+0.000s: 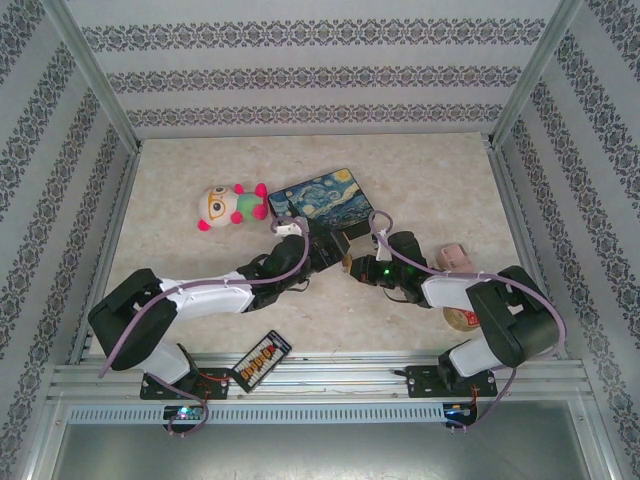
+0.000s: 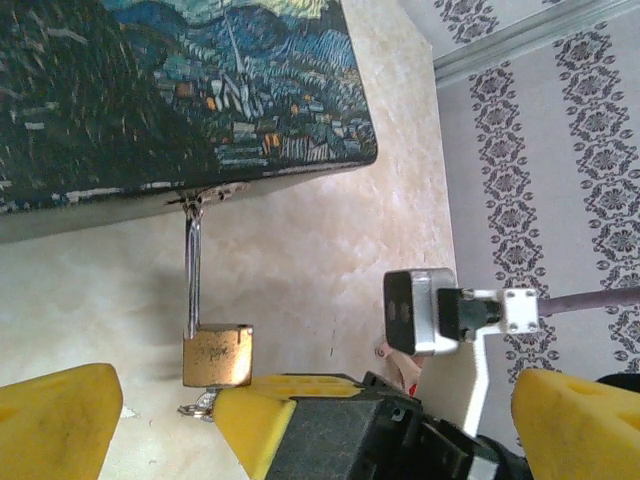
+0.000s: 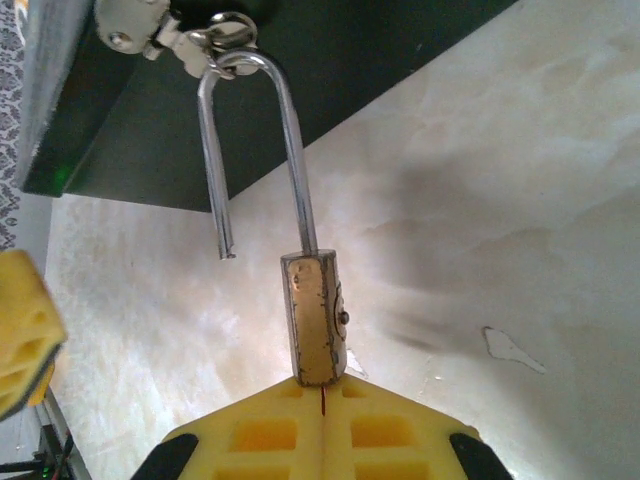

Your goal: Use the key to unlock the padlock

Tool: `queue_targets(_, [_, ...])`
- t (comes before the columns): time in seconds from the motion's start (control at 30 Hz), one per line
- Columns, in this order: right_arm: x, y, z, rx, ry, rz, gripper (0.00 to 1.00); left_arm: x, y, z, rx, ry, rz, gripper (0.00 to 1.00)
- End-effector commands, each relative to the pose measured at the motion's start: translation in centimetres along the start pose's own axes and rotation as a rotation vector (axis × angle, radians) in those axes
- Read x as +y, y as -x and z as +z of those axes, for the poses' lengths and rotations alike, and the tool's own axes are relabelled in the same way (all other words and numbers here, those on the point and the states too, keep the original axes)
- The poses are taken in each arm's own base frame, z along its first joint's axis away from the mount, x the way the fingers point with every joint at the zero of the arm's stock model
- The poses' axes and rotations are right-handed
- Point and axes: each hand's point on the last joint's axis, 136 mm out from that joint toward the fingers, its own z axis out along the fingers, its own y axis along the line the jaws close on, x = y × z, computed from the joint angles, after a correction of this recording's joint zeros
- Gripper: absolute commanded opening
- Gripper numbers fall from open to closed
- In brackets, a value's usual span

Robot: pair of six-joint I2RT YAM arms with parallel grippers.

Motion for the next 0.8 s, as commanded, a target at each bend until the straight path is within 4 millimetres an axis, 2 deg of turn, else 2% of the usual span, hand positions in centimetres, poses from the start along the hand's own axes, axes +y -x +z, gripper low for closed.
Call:
queue_targets(0.0, [-0.6,0.7,0.5,-0.031,-0.033,-0.014,0.10,0.3,0.4,-0.6,-0.037,0.025,0.057,0.99])
queue_targets(0.23, [-1.3,0.6,0.8,-0.020,-0.067,-0.012,0.11,0.9,1.3,-1.4,-0.086,0.047,0.065,0.99])
queue_targets(0.4, [-1.5,0.4,0.6,-0.018,-0.083,-0.017,0.19,1.4,2.1,-2.2,-0.127,0.074,0.095,0.99])
queue_targets(0.6, [-1.6,0.3,-0.5,-0.028,-0.114,-0.032,0.23,1.8,3.3,-3.3,-0.174,0.120,0.150,0.99])
queue_targets(0.77, [-1.1,0.9,-1.8,-0.041,-0.176,-0.097,0.32,2.0,4.2,-4.0,-0.199,0.157,0.204,0.99])
